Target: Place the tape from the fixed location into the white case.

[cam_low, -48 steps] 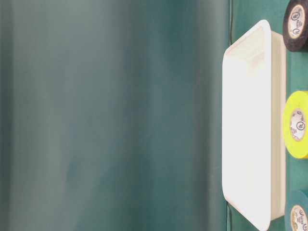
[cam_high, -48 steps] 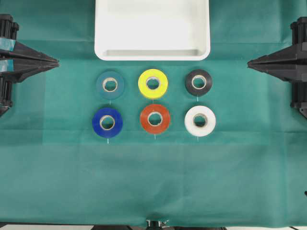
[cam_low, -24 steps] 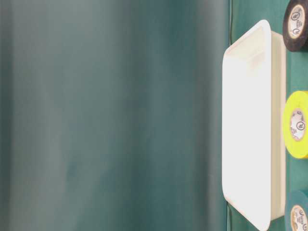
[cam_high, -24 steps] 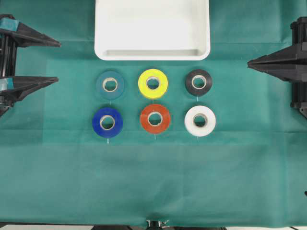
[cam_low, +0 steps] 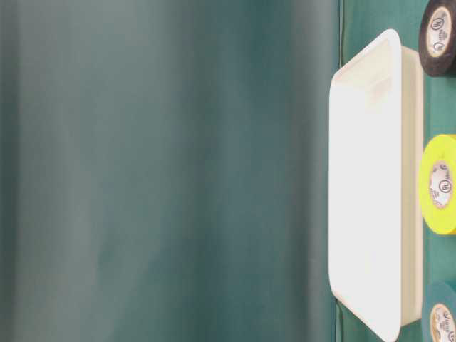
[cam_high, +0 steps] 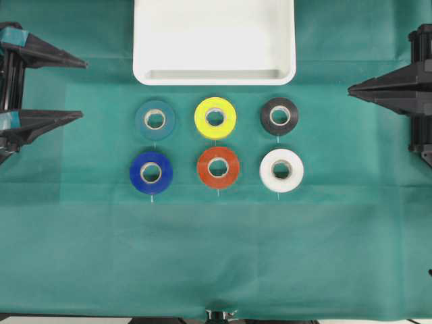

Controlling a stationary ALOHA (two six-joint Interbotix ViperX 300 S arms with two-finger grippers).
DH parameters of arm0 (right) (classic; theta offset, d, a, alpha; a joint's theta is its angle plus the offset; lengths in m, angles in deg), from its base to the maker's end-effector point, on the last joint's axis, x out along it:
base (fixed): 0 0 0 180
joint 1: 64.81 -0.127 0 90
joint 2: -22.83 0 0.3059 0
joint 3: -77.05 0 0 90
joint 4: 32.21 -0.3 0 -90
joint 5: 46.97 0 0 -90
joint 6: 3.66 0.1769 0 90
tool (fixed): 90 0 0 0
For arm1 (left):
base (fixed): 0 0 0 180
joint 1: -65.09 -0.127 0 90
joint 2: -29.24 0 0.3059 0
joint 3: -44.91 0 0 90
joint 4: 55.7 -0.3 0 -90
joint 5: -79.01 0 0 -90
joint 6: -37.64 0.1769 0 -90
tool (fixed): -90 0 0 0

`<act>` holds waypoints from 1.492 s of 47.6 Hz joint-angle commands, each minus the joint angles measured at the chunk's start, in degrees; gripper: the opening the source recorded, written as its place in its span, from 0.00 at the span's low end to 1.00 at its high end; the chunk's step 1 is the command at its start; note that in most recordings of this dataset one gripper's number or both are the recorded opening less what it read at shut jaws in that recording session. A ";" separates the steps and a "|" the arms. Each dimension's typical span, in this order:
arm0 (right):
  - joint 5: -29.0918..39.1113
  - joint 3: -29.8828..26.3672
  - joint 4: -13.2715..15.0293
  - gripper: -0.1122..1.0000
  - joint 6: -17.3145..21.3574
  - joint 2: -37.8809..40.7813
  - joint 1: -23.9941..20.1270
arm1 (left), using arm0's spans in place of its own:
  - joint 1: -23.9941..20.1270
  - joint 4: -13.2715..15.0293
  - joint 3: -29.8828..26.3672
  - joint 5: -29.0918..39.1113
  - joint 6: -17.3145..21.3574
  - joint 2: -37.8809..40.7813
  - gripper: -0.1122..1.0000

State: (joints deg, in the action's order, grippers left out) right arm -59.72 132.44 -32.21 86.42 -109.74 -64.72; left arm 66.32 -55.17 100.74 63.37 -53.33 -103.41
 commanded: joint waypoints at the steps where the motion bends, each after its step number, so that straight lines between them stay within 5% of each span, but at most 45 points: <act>1: -0.18 -1.58 -0.09 0.10 0.09 0.18 0.00 | 2.20 0.09 -1.41 -0.26 -0.09 0.35 0.98; 20: -0.18 -1.67 -0.09 0.10 0.00 0.18 0.09 | 10.28 0.09 -1.93 -0.18 -0.09 0.44 0.98; 71: -0.18 -1.67 -0.09 0.10 0.00 0.26 0.00 | 9.40 0.09 -3.52 -0.88 0.00 3.78 0.98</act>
State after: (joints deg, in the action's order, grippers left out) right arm -59.72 132.44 -32.21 86.42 -109.65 -64.72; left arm 76.34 -55.26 99.51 63.19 -53.33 -101.82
